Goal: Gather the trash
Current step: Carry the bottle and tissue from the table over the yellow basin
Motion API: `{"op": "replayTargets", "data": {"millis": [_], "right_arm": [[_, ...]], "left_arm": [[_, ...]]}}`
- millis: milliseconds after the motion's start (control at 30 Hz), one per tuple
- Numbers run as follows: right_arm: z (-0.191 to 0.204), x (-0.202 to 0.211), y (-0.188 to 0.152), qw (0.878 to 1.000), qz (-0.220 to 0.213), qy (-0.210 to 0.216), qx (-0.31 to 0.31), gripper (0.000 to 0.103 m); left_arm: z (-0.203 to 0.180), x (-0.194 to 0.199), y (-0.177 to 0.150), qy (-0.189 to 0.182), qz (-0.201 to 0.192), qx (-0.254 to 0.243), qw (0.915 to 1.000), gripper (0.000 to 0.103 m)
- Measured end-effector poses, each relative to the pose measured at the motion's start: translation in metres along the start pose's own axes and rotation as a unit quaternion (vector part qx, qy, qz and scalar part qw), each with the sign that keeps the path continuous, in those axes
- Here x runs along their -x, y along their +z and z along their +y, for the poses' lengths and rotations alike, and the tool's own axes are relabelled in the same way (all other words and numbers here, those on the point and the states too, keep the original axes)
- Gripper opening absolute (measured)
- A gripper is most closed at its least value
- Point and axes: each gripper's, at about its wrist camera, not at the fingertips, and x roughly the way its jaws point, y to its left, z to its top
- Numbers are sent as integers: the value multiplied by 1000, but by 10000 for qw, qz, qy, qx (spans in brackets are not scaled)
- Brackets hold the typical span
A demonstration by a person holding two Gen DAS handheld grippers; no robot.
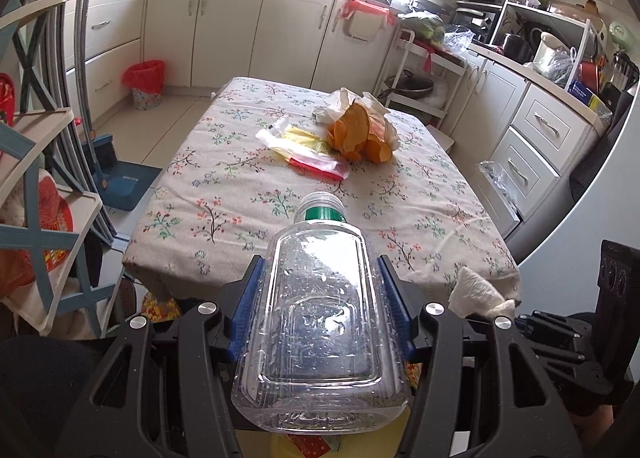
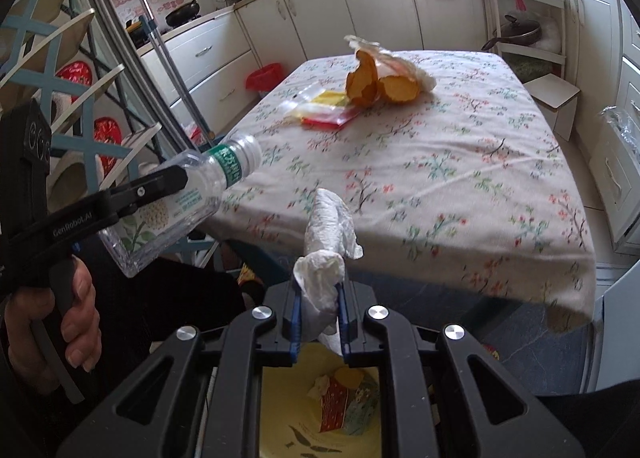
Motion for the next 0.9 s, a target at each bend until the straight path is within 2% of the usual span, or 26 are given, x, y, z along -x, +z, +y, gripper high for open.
{"op": "replayTargets", "data": {"millis": [300,500,900], "right_arm": [[21,-2,-35,9988,443,150,175,16],[29,-7,-55,9963,819,95,230,17],[40,-19,-83,9857,1633,-20,417,26]], "left_arm": [[-9,15,-26,-86,149,-116,9998,53],[-13,22,-43,-110,305,-174,9993,53],[-20,24,-83,-168,967,-250,9949,53]]}}
